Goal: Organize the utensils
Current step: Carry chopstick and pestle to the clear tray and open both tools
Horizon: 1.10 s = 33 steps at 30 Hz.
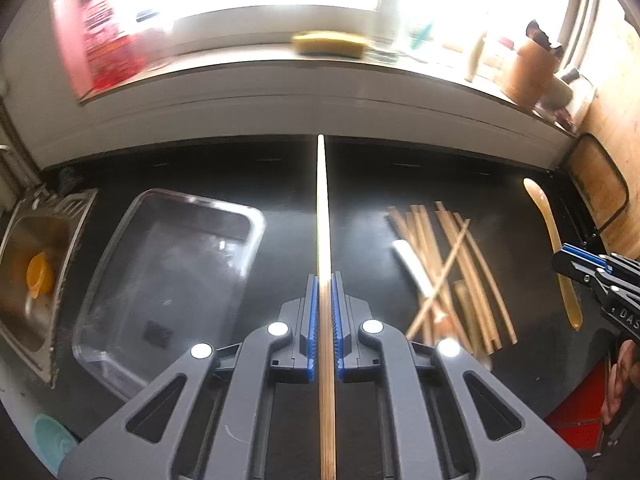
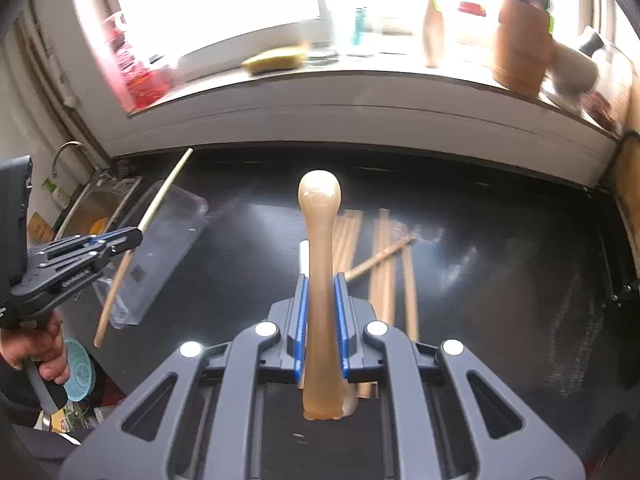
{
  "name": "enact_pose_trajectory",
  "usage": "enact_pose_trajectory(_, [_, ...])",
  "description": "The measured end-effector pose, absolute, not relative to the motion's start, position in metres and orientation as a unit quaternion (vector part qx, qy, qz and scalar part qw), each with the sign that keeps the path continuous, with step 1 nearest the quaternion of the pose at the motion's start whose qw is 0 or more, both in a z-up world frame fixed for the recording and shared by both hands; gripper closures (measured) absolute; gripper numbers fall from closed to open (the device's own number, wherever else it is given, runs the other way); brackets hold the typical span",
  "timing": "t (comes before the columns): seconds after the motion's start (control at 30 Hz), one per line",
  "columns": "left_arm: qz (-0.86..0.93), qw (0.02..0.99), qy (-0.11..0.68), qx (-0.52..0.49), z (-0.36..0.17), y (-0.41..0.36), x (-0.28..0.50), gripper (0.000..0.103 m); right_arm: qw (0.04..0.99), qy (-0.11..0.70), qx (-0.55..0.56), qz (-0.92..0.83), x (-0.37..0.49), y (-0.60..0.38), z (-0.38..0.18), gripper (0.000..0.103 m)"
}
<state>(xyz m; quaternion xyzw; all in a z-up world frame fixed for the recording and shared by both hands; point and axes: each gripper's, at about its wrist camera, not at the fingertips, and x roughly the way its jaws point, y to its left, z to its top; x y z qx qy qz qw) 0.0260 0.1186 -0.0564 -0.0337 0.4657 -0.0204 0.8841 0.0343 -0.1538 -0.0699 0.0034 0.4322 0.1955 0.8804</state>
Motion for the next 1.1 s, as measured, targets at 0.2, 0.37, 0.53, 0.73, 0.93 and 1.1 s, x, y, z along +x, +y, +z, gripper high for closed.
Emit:
enact_pose_trajectory(0.2, [0.004,0.881,0.470,-0.047,-0.053,0.197,0.012,0.097,0.872,0.424,0.004,0.244,0.029,-0.064,-0.055,0.090])
enact_pose_trajectory(0.37, [0.023,0.873,0.483,-0.062,-0.062,0.264,0.011,0.097,0.852,0.436,0.030,0.289,0.042,0.017,-0.052,0.090])
enact_pose_trajectory(0.53, [0.032,0.856,0.507,-0.098,-0.090,0.315,0.017,0.097,0.825,0.463,0.059,0.318,0.068,0.087,-0.068,0.090])
enact_pose_trajectory(0.73, [0.036,0.842,0.524,-0.125,-0.127,0.339,0.037,0.097,0.797,0.513,0.068,0.311,0.097,0.144,-0.112,0.090])
enact_pose_trajectory(0.93, [0.044,0.834,0.530,-0.147,-0.146,0.350,0.060,0.097,0.788,0.535,0.068,0.299,0.112,0.163,-0.136,0.090])
enact_pose_trajectory(1.1, [0.046,0.826,0.540,-0.156,-0.155,0.356,0.068,0.097,0.787,0.538,0.057,0.297,0.114,0.172,-0.140,0.090])
